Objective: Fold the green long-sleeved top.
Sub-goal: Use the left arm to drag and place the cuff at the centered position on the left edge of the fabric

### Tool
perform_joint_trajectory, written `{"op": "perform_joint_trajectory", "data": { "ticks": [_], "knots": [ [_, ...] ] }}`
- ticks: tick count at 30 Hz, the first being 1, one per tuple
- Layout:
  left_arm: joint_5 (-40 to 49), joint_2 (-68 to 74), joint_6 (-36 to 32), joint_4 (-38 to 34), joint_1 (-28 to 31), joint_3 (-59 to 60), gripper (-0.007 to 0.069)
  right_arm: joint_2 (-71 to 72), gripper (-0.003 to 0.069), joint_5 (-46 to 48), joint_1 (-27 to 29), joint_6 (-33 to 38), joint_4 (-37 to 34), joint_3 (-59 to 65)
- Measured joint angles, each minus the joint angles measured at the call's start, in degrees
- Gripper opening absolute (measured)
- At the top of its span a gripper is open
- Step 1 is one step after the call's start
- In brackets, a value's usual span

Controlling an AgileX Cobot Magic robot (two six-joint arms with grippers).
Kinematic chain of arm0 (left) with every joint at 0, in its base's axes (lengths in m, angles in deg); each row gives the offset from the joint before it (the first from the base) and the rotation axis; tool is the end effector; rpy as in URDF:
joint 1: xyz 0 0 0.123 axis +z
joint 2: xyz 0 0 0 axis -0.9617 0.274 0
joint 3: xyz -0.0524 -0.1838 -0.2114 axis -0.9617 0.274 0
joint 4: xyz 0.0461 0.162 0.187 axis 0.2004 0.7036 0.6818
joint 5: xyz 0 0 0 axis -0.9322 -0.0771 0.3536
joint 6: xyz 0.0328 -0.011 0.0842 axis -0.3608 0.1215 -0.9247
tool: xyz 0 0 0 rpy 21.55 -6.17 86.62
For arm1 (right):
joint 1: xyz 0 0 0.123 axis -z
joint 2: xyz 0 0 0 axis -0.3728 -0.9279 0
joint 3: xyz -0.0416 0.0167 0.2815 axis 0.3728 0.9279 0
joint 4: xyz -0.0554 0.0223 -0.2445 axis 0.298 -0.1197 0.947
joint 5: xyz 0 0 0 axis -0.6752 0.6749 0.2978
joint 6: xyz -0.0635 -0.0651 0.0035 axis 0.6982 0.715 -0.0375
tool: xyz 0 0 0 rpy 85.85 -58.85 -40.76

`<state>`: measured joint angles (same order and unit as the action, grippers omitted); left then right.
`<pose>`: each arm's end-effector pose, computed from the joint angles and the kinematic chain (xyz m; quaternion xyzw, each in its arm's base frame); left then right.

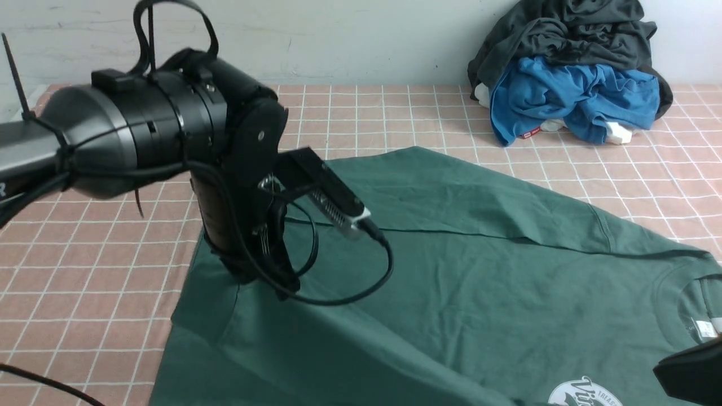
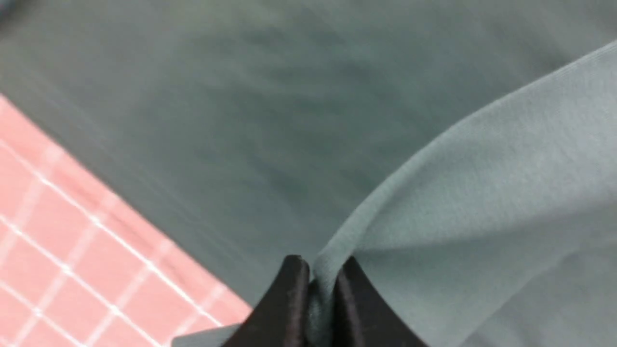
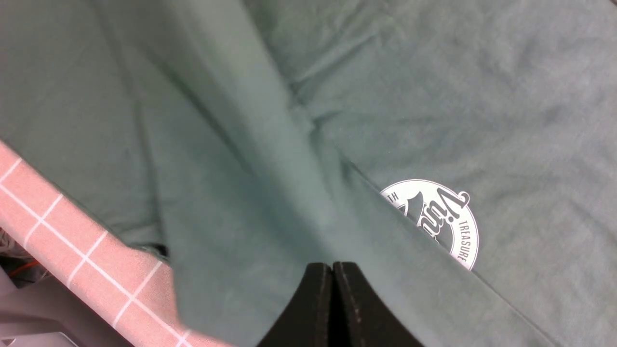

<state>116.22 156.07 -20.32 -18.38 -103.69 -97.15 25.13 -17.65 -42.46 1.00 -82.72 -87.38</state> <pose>0.3133 -0.1606 0.2576 0.4064 0.9058 0.0743 0.0946 0.1131 0.0653 0.3185 -0.2729 0.9264 0.1376 0.2199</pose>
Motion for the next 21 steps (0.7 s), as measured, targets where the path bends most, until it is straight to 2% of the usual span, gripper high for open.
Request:
{"op": "perform_joint_trajectory", "data": {
  "ticks": [12, 16, 17, 18, 19, 20, 21],
  "knots": [
    [0.7, 10.8, -3.0, 0.2, 6.5, -8.1, 0.0042, 0.0, -0.0014, 0.0, 0.0, 0.0, 0.0, 0.0],
    [-0.4, 12.6, -3.0, 0.2, 7.5, -8.5, 0.008, 0.0, -0.0014, 0.0, 0.0, 0.0, 0.0, 0.0],
    [-1.2, 13.0, -2.9, 0.0, 7.8, -8.5, 0.0125, 0.0, -0.0014, 0.0, 0.0, 0.0, 0.0, 0.0],
    [-1.4, 13.1, -2.9, 0.0, 7.8, -8.5, 0.0131, 0.0, -0.0014, 0.0, 0.0, 0.0, 0.0, 0.0],
    [-2.3, 13.2, -2.3, 0.0, 7.8, -8.6, 0.0194, 0.0, -0.0014, 0.0, 0.0, 0.0, 0.0, 0.0],
    [-2.4, 13.2, -2.2, 0.1, 7.8, -8.7, 0.0202, 0.0, -0.0014, 0.0, 0.0, 0.0, 0.0, 0.0],
    [-2.8, 13.2, -1.2, 0.3, 7.8, -9.1, 0.0259, 0.0, -0.0014, -0.1, 0.0, 0.0, 0.1, 0.0]
  ]
}}
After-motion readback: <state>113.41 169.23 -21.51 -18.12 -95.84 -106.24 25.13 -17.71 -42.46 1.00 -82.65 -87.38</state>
